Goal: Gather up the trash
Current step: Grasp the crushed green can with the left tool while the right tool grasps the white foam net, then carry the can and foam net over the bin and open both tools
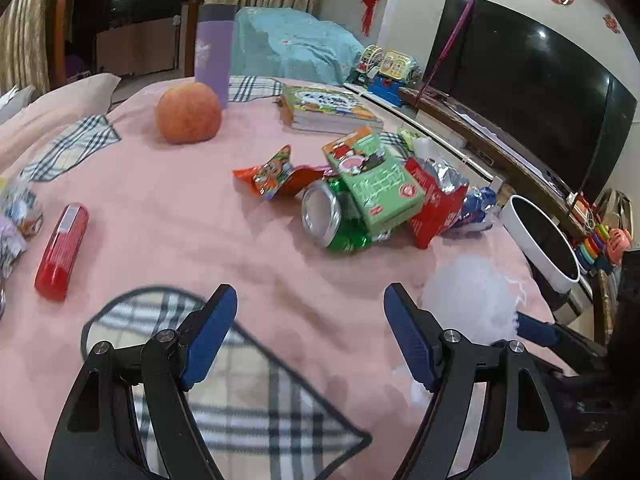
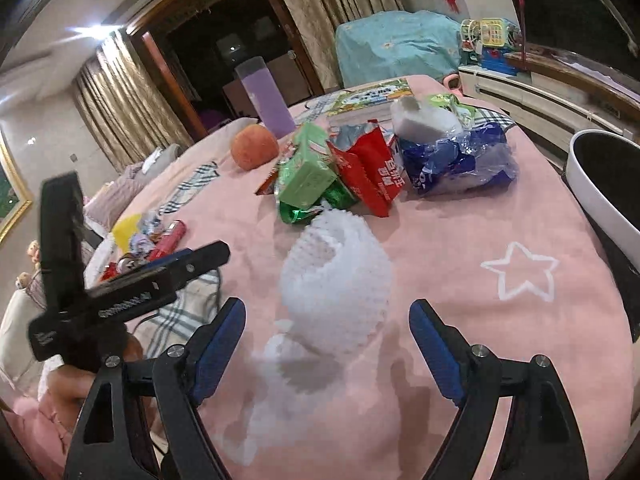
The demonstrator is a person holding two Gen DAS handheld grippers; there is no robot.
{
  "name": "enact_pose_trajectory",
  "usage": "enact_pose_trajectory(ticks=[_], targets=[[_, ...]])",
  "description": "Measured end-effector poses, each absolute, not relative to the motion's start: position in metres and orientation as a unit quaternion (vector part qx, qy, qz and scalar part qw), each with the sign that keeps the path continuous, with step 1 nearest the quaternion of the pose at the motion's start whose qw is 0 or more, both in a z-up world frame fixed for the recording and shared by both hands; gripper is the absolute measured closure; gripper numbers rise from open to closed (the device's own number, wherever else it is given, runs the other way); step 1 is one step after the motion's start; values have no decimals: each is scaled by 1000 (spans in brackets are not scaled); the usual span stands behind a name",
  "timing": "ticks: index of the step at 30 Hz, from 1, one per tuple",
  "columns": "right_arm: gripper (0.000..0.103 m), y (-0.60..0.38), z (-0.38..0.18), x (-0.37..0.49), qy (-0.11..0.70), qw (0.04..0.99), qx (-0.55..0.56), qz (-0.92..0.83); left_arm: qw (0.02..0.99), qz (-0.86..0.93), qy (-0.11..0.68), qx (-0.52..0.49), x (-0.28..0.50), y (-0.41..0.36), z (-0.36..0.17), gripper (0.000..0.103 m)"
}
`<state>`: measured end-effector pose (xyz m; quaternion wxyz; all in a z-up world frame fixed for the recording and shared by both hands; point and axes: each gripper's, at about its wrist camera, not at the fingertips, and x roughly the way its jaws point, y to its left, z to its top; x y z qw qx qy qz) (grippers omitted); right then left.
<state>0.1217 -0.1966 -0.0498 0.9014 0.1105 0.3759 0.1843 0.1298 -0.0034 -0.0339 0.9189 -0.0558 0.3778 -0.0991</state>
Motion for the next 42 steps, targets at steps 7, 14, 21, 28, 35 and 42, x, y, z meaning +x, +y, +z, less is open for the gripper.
enact_pose_trajectory(ticks=[7, 14, 21, 28, 35, 42], targets=[[56, -208, -59, 142, 388, 893, 135, 183, 920, -100, 376, -42, 153, -17, -33, 25], [75, -215, -57, 144, 378, 896, 144, 182, 918, -92, 385, -39, 183, -25, -41, 26], [75, -226, -55, 143, 377, 895, 153, 180, 908, -94, 407, -44, 216, -31, -54, 60], [75, -235, -55, 142, 375, 897, 162, 169, 910, -111, 399, -36, 213, -36, -50, 92], [75, -244, -50, 139, 364, 901, 167, 163, 912, -124, 387, -53, 182, -20, -34, 92], [75, -248, -46, 136, 356, 904, 173, 163, 910, -151, 379, -72, 137, -8, -19, 92]])
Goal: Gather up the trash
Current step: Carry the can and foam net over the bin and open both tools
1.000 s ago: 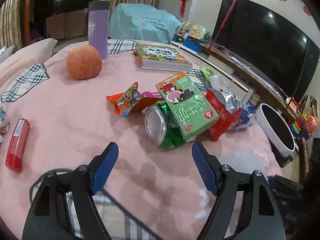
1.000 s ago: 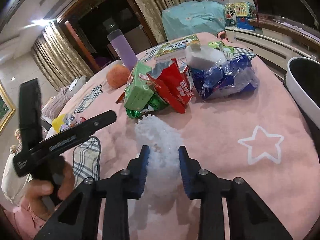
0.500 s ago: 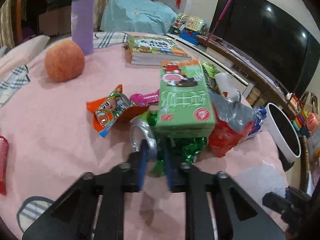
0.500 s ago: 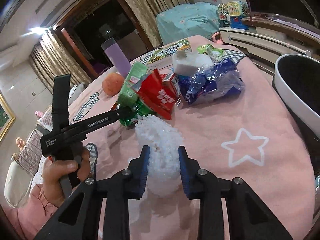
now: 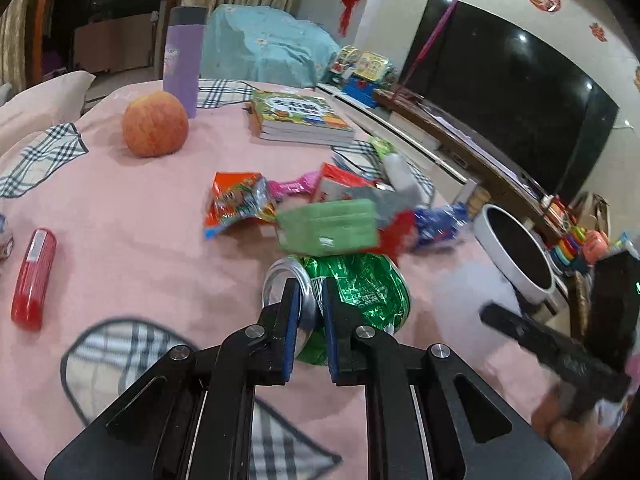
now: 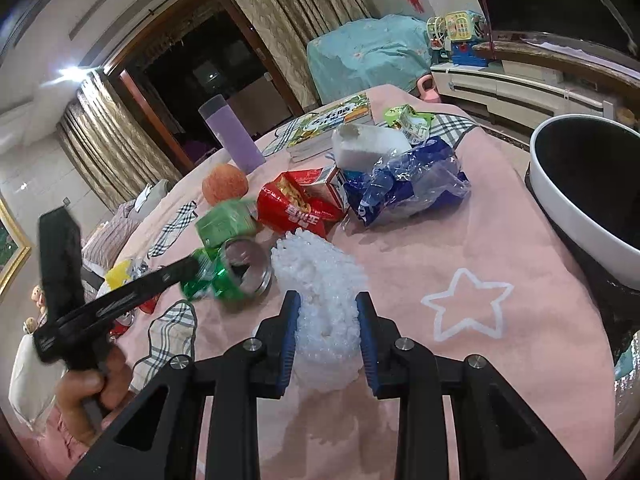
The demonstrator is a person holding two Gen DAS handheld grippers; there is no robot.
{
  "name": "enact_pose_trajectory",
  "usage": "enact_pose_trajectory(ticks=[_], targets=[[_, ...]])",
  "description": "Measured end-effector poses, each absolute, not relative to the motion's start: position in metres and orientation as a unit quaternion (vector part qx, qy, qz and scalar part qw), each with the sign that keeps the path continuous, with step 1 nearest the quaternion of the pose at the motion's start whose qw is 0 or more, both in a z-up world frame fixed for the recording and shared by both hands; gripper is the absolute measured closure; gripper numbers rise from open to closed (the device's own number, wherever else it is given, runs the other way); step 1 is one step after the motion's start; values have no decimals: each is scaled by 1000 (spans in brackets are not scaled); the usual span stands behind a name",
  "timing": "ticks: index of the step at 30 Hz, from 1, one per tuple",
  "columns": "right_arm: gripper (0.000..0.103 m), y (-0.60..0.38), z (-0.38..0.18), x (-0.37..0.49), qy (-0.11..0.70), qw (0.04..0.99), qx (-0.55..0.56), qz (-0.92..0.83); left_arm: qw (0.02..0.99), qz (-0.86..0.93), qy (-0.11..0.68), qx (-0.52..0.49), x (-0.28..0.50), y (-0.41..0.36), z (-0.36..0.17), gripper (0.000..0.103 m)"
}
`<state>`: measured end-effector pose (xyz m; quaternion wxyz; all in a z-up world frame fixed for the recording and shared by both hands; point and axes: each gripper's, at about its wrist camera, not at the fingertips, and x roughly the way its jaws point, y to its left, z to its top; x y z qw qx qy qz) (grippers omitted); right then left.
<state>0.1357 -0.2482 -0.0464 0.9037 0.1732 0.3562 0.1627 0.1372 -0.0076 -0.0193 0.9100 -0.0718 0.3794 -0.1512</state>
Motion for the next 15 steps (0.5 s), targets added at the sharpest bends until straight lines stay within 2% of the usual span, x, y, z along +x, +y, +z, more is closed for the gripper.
enact_pose_trajectory(ticks=[15], targets=[[75, -273, -41, 113, 351, 914, 160, 129, 890, -163, 424, -37, 115, -46, -49, 91]])
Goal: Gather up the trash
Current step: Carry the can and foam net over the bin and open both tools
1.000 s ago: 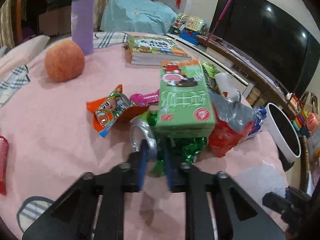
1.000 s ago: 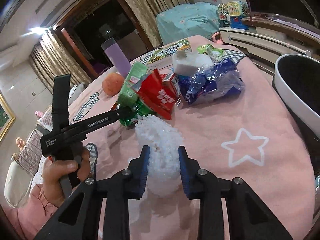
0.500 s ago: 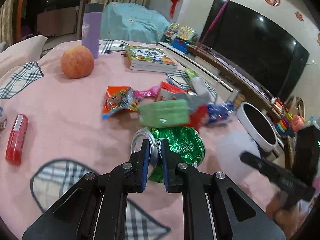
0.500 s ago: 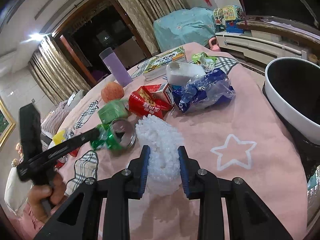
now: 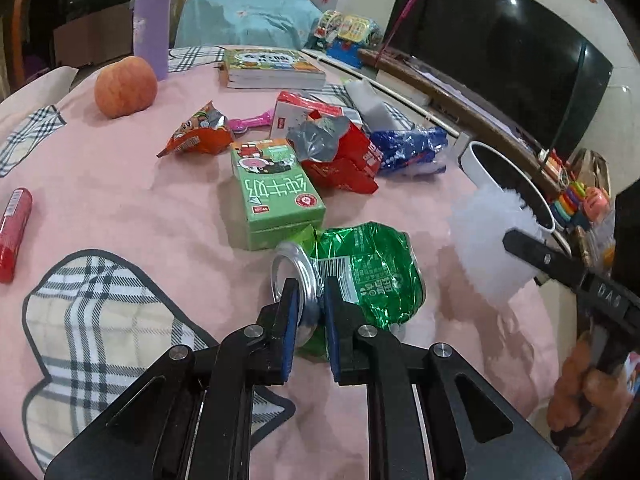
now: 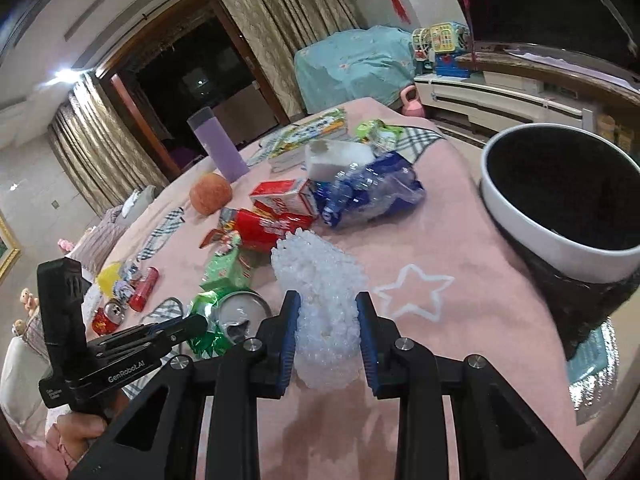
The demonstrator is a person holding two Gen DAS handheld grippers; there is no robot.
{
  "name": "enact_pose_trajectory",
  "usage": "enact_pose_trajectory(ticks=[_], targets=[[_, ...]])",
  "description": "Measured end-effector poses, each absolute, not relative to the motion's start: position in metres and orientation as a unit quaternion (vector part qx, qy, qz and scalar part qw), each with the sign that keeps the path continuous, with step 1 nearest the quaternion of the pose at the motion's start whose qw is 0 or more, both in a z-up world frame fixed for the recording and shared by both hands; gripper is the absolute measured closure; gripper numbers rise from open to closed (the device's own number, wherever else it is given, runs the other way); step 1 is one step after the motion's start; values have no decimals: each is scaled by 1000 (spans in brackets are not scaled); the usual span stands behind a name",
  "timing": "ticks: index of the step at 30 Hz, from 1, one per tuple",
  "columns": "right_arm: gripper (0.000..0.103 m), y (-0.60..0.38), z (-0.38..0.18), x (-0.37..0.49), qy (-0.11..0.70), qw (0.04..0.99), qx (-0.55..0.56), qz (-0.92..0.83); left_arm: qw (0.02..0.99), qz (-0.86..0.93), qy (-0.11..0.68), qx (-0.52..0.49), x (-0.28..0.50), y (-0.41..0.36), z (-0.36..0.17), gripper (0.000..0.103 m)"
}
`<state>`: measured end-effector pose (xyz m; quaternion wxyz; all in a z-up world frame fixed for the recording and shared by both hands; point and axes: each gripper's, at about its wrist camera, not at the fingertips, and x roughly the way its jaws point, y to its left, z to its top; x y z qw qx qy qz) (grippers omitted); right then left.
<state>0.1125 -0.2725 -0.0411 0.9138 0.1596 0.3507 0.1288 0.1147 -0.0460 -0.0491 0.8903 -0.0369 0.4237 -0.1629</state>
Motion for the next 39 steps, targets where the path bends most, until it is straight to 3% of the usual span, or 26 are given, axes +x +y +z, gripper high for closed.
enact_pose_trajectory(ticks=[6, 11, 22, 39], targets=[[70, -281, -59, 119, 382, 901, 166, 118, 893, -162, 418, -32, 112, -55, -47, 94], [75, -291, -52, 113, 366, 908, 170, 117, 896, -193, 399, -11, 102, -81, -33, 94], [75, -353, -16, 102, 320, 926, 186, 76, 901, -237, 364, 1, 121, -141, -1, 94], [75, -440, -5, 113, 298, 930, 214, 12, 894, -280, 348, 27, 166, -242, 19, 94]])
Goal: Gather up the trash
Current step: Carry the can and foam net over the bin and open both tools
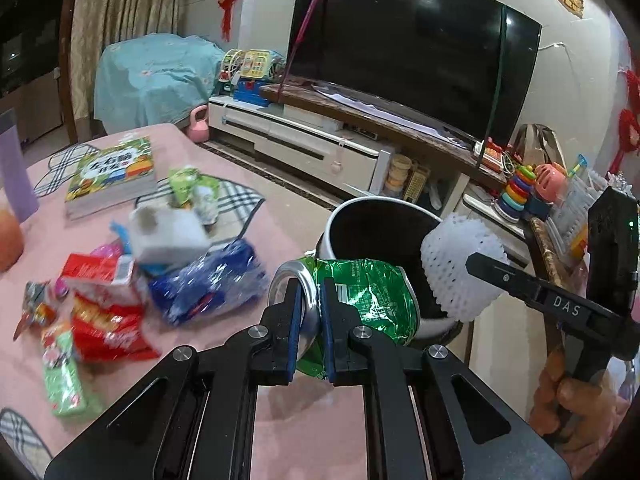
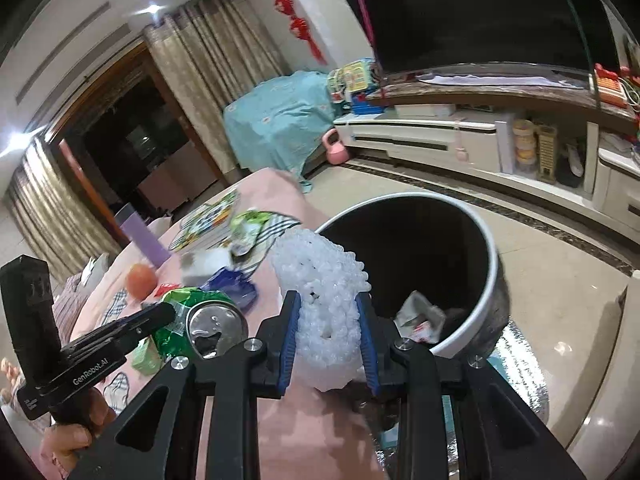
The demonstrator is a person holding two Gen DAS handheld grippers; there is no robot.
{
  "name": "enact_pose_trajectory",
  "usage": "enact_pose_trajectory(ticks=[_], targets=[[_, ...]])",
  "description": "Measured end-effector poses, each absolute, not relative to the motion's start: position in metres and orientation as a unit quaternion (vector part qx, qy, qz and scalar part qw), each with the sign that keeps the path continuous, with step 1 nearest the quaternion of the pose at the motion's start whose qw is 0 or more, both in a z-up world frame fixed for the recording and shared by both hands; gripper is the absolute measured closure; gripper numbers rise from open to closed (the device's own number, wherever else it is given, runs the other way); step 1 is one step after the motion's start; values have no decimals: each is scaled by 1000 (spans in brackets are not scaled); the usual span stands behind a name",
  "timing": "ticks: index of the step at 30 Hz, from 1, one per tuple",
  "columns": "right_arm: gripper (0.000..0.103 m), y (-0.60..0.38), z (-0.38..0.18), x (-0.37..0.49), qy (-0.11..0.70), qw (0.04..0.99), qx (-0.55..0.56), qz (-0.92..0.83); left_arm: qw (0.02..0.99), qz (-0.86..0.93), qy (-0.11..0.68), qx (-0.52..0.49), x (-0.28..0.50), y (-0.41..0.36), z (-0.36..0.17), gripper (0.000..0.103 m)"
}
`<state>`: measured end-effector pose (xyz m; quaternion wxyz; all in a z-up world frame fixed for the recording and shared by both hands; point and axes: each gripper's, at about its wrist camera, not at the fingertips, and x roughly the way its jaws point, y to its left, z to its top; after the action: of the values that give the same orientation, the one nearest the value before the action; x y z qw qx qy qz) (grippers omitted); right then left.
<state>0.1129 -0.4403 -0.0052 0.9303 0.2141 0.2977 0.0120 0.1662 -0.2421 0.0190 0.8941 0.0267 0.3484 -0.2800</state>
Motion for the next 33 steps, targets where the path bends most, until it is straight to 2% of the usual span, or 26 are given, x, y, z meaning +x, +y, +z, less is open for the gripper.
enact_pose_trajectory(ticks=[13, 33], targets=[[75, -478, -9, 137, 310, 927, 212, -13, 883, -293, 361, 63, 200, -315, 7, 94], [71, -499, -27, 166, 352, 913, 207, -25, 872, -297, 380, 88, 220, -350, -11, 94]])
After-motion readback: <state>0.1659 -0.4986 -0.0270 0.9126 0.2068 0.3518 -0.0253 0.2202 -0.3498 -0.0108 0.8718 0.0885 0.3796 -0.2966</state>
